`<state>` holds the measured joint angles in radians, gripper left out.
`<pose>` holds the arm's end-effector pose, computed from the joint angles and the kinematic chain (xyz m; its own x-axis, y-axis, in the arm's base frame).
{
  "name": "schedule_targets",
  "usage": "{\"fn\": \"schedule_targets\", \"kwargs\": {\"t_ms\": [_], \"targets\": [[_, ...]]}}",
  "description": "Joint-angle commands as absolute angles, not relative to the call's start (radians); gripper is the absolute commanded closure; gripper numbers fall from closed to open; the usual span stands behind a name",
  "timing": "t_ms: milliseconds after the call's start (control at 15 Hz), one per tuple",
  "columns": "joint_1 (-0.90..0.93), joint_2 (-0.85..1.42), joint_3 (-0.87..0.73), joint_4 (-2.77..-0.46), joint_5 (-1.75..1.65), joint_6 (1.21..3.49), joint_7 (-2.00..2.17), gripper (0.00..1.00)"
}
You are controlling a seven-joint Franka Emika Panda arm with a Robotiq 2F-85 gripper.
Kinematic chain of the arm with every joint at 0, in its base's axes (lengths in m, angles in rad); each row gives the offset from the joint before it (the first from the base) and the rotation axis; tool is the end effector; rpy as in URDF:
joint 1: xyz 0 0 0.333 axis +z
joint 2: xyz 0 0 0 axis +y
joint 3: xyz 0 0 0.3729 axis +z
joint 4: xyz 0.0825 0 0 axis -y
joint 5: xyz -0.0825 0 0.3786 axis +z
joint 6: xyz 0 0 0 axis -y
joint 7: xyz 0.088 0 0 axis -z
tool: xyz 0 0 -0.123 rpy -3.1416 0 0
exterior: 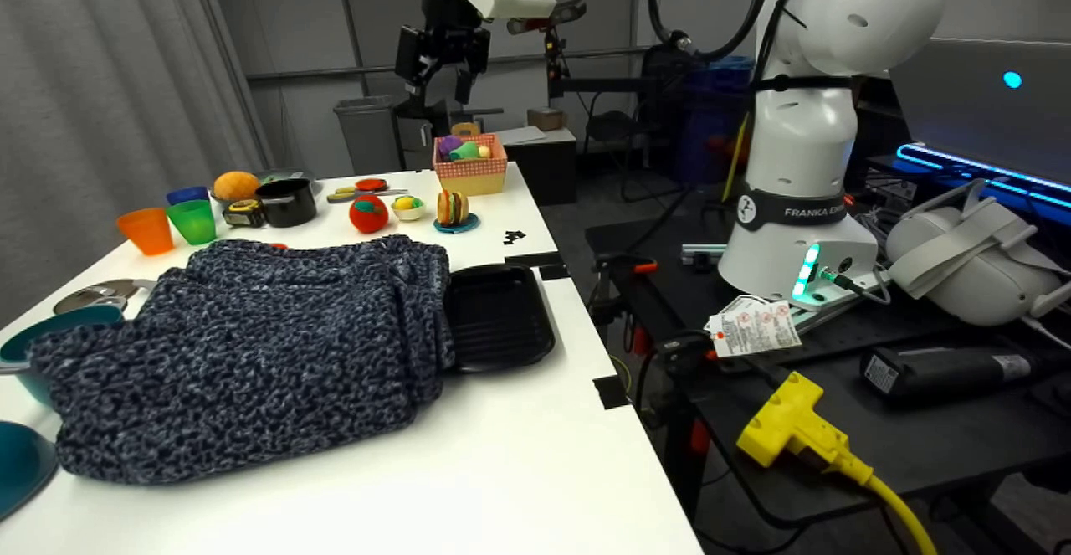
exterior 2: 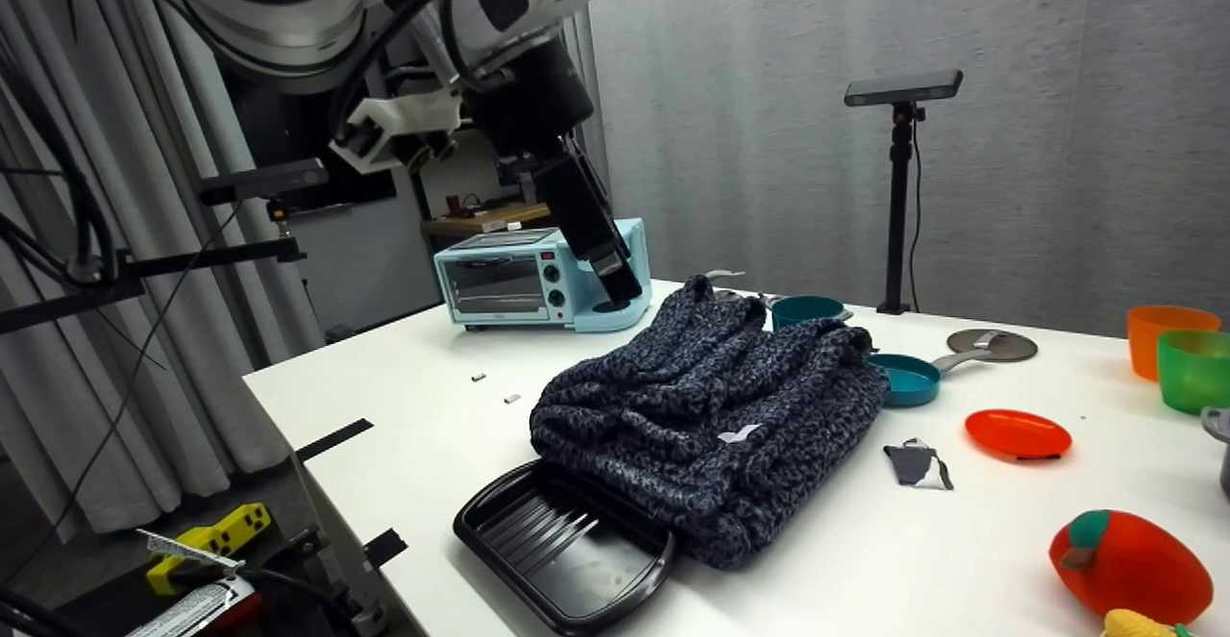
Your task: Fold the grey blanket once
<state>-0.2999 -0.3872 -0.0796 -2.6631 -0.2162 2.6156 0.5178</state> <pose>0.3735 -0.1466 0.4396 0.6951 -0.6300 0.3463 -0.6590 -0.7509 -0.0432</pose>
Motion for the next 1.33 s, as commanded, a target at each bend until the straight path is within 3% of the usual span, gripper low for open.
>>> {"fn": "schedule_targets", "kwargs": {"t_ms": [0,200,267,667,1267], "targets": [[-0.315,-0.426,-0.08,-2.707,-0.222,2.687,0.41,0.0],[-0.259,-0.423,-0.134,-2.717,-0.173,2.728,0.2,0.0],[-0.208,-0.433,-0.005,-2.695,-0.168,2.68,0.312,0.0],[-0.011,-0.346,0.152,-2.601,-0.115,2.696,0.283,0.0],[-0.134,-0.308,0.293,-2.519,-0.418,2.713,0.481,0.0]]}}
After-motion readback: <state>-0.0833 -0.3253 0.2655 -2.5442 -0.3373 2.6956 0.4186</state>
